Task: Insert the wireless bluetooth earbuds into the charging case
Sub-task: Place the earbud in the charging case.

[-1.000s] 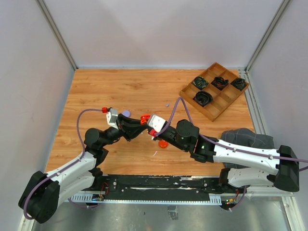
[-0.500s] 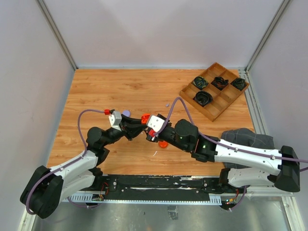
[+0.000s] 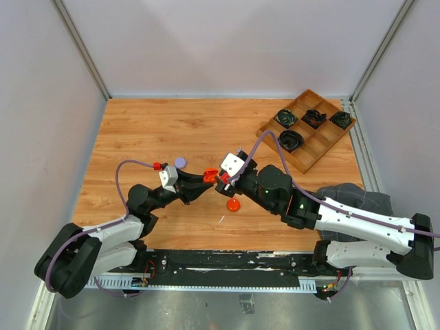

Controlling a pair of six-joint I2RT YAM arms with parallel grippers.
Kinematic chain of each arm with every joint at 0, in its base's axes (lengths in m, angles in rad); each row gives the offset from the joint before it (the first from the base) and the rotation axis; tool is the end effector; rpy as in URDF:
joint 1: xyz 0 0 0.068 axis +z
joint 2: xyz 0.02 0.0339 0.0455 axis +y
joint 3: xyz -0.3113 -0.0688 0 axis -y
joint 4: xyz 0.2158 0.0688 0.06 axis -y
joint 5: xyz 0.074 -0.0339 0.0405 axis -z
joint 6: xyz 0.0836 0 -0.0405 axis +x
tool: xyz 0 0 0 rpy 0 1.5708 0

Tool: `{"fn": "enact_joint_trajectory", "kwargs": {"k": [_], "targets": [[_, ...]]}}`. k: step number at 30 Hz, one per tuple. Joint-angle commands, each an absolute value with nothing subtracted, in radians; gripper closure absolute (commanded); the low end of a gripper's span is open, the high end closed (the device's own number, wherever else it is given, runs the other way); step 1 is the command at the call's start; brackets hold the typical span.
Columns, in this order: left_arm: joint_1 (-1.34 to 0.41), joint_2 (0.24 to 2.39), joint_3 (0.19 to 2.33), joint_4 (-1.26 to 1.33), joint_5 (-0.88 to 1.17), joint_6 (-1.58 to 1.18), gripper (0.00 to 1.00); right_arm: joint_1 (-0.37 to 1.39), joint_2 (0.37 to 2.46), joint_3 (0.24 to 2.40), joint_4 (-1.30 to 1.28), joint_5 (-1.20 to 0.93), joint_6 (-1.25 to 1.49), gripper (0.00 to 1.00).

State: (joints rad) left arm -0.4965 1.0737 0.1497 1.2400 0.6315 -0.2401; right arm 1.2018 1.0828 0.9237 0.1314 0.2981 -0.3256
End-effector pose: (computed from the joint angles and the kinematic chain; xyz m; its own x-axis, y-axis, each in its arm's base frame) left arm 0.1382 -0.1310 0.2950 0.0567 -0.2490 -0.9668 0.9177 0.3945 -0.0478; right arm 0.1132 0.2248 0.4093 0.2418 -0.2224 -0.9445 -0.7476 0.5778 -0.3275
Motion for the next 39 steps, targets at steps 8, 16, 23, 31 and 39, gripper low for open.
{"fn": "enact_joint_trajectory", "kwargs": {"k": [8, 16, 23, 31, 39], "targets": [[-0.488, 1.081, 0.127, 1.358, 0.699, -0.234, 1.0, 1.118, 1.117, 0.936, 0.068, 0.318, -0.246, 0.31], [-0.488, 1.081, 0.128, 1.359, 0.696, -0.242, 1.0, 1.118, 1.121, 0.928, 0.062, 0.245, -0.23, 0.31], [-0.488, 1.078, 0.13, 1.354, 0.692, -0.244, 1.0, 1.118, 1.118, 0.931, 0.037, 0.21, -0.218, 0.3], [-0.488, 1.083, 0.132, 1.348, 0.696, -0.241, 1.0, 1.118, 1.124, 0.948, 0.028, 0.16, -0.208, 0.3], [-0.488, 1.104, 0.141, 1.347, 0.732, -0.238, 1.0, 1.118, 1.164, 0.986, 0.034, 0.127, -0.197, 0.28]]}}
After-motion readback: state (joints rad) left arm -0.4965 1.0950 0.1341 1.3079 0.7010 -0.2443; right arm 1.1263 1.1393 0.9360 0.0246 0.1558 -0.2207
